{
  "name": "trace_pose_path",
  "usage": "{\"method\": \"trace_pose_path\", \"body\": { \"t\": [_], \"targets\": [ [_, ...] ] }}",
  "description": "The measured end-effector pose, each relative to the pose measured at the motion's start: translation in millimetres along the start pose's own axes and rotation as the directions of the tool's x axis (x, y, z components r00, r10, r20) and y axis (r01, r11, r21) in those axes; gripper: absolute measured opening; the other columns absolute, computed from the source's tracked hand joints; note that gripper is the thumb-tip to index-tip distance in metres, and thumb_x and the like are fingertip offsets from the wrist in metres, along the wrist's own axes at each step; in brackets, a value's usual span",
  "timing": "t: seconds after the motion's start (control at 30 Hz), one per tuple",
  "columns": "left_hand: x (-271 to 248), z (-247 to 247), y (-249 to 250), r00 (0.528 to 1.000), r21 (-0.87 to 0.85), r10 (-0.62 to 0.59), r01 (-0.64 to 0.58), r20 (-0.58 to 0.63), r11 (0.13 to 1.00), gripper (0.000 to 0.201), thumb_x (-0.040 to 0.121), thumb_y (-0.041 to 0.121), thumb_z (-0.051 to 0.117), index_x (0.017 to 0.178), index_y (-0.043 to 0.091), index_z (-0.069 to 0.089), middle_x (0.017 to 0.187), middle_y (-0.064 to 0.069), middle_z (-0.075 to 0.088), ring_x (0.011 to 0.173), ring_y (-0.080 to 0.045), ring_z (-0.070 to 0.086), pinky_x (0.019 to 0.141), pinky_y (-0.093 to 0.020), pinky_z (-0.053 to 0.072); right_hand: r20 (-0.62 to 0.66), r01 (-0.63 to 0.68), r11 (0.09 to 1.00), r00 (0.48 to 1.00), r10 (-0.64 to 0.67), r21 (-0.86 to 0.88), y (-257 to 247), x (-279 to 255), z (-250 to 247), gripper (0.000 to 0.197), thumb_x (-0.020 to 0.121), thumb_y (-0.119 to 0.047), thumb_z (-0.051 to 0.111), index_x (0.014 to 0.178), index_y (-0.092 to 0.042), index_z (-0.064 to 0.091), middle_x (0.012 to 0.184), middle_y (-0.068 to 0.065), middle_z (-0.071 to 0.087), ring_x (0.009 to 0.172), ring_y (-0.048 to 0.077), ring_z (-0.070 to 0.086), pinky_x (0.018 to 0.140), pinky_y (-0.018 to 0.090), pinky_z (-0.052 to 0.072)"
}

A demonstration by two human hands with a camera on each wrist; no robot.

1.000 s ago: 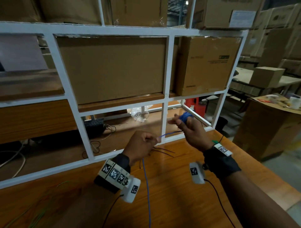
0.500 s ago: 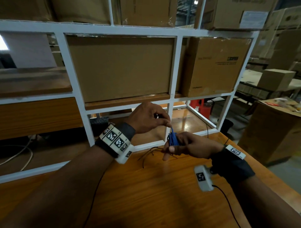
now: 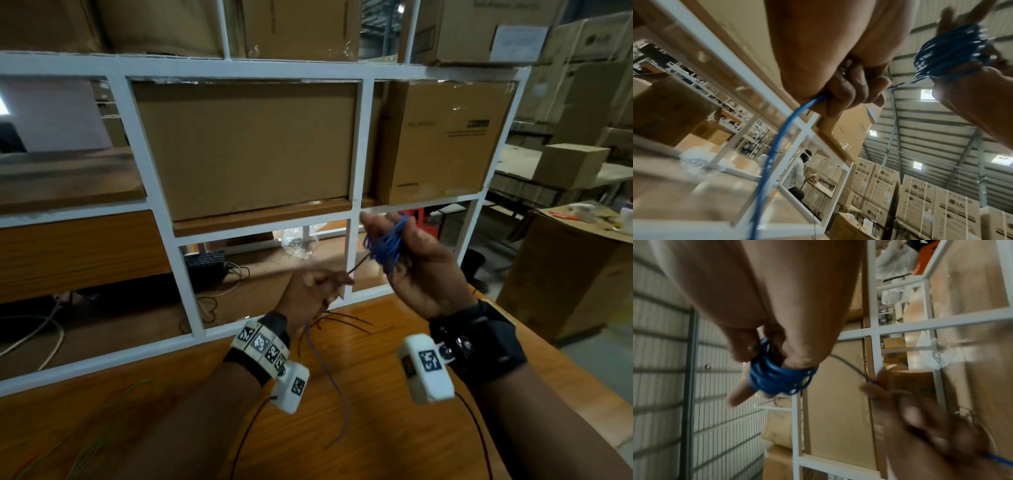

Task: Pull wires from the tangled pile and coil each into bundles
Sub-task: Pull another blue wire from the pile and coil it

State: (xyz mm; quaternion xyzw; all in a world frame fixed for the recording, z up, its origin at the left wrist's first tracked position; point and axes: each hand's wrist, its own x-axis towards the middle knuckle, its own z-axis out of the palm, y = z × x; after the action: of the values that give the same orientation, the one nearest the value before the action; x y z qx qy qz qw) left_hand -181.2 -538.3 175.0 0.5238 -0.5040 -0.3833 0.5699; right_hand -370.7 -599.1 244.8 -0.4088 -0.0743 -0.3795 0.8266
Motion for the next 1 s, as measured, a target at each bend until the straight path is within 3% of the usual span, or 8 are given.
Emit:
{"method": "trace_pose_path", "body": {
  "t": [0.07, 0.13, 0.23, 0.37, 0.5, 0.63, 0.73, 1.0],
  "targets": [
    [-12.1, 0.0, -19.0, 0.999, 0.017, -0.050, 0.051, -0.021, 0.999, 0.020, 0.099, 0.021, 0.061, 0.097, 0.013, 0.079, 0.054, 0.004, 0.044, 0.043, -0.009, 0.028, 0.043, -0.020, 0.023, -0.225, 0.130, 0.991, 0.965, -0.134, -0.032, -7.8, 6.6, -11.8, 0.032, 0.100, -0.021, 0.051, 0.125, -0.003, 0.060, 0.130, 0.016, 0.070, 0.128, 0.025, 0.063, 0.107, 0.034, 0.052],
    [-23.3, 2.0, -26.3, 0.996, 0.074, -0.075, 0.078, -0.046, 0.994, 0.016, 0.096, 0.023, 0.066, 0.096, 0.017, 0.081, 0.053, 0.006, 0.051, 0.043, -0.010, 0.037, 0.044, -0.021, 0.031, -0.323, 0.102, 0.901, 0.912, -0.254, -0.421, -8.3, 10.0, -31.3, 0.031, 0.106, -0.026, 0.046, 0.123, -0.012, 0.068, 0.128, 0.008, 0.072, 0.128, 0.021, 0.063, 0.113, 0.038, 0.046],
    [-28.5, 1.4, -21.3, 0.999, 0.255, 0.027, -0.016, -0.040, 0.967, 0.011, 0.092, 0.027, 0.071, 0.094, 0.022, 0.081, 0.077, 0.010, 0.075, 0.071, -0.006, 0.067, 0.064, -0.019, 0.050, -0.300, -0.133, 0.458, 0.901, -0.314, -0.879, 8.9, 2.5, -56.3, 0.030, 0.109, -0.029, 0.049, 0.112, -0.018, 0.076, 0.116, -0.001, 0.074, 0.115, 0.010, 0.065, 0.107, 0.040, 0.050],
    [-28.1, -16.2, 6.6, 0.981, 0.627, 0.194, -0.165, 0.023, 0.761, 0.007, 0.090, 0.034, 0.071, 0.091, 0.032, 0.078, 0.081, 0.028, 0.068, 0.083, 0.011, 0.062, 0.069, -0.005, 0.044, -0.287, -0.282, 0.167, 0.958, -0.008, -0.945, 24.6, -13.8, -76.4, 0.020, 0.106, -0.029, 0.054, 0.110, -0.022, 0.073, 0.113, -0.004, 0.073, 0.109, 0.007, 0.066, 0.100, 0.039, 0.053],
    [-22.7, -39.2, 40.1, 0.971, 0.691, 0.211, -0.232, 0.117, 0.684, 0.009, 0.082, 0.036, 0.079, 0.079, 0.042, 0.073, 0.074, 0.032, 0.065, 0.079, 0.010, 0.063, 0.067, -0.009, 0.046, -0.382, -0.418, 0.053, 0.870, 0.313, -0.907, 26.4, -25.9, -67.5, 0.035, 0.099, -0.057, 0.057, 0.111, -0.028, 0.071, 0.105, 0.001, 0.076, 0.085, 0.019, 0.064, 0.087, 0.044, 0.053],
    [-12.4, -48.4, 67.6, 0.953, 0.643, 0.182, -0.299, 0.243, 0.706, 0.003, 0.081, 0.031, 0.080, 0.084, 0.029, 0.079, 0.079, 0.016, 0.074, 0.078, -0.002, 0.067, 0.068, -0.024, 0.056, -0.203, -0.398, 0.242, 0.798, 0.568, -0.885, 27.5, -36.6, -33.5, 0.034, 0.110, -0.032, 0.045, 0.122, -0.009, 0.067, 0.119, 0.006, 0.076, 0.110, 0.027, 0.067, 0.096, 0.030, 0.050],
    [-2.0, -49.8, 77.2, 0.951, 0.528, 0.197, -0.298, 0.240, 0.795, 0.004, 0.081, 0.023, 0.082, 0.083, 0.020, 0.081, 0.079, 0.005, 0.075, 0.074, -0.012, 0.067, 0.067, -0.033, 0.056, 0.009, -0.334, 0.500, 0.825, 0.565, -0.799, 30.9, -38.7, -18.7, 0.044, 0.109, -0.025, 0.041, 0.123, 0.013, 0.057, 0.121, 0.027, 0.069, 0.125, 0.038, 0.061, 0.117, 0.043, 0.041],
    [2.2, -32.1, 47.6, 0.948, 0.161, 0.226, -0.264, 0.224, 0.951, 0.008, 0.085, -0.006, 0.071, 0.083, 0.001, 0.074, 0.069, 0.002, 0.073, 0.062, -0.004, 0.064, 0.057, -0.016, 0.048, 0.262, -0.264, 0.659, 0.766, 0.587, -0.705, 31.1, -35.9, 5.1, 0.031, 0.108, -0.007, 0.033, 0.122, 0.010, 0.056, 0.120, 0.026, 0.066, 0.131, 0.035, 0.057, 0.115, 0.042, 0.040]
  ]
}}
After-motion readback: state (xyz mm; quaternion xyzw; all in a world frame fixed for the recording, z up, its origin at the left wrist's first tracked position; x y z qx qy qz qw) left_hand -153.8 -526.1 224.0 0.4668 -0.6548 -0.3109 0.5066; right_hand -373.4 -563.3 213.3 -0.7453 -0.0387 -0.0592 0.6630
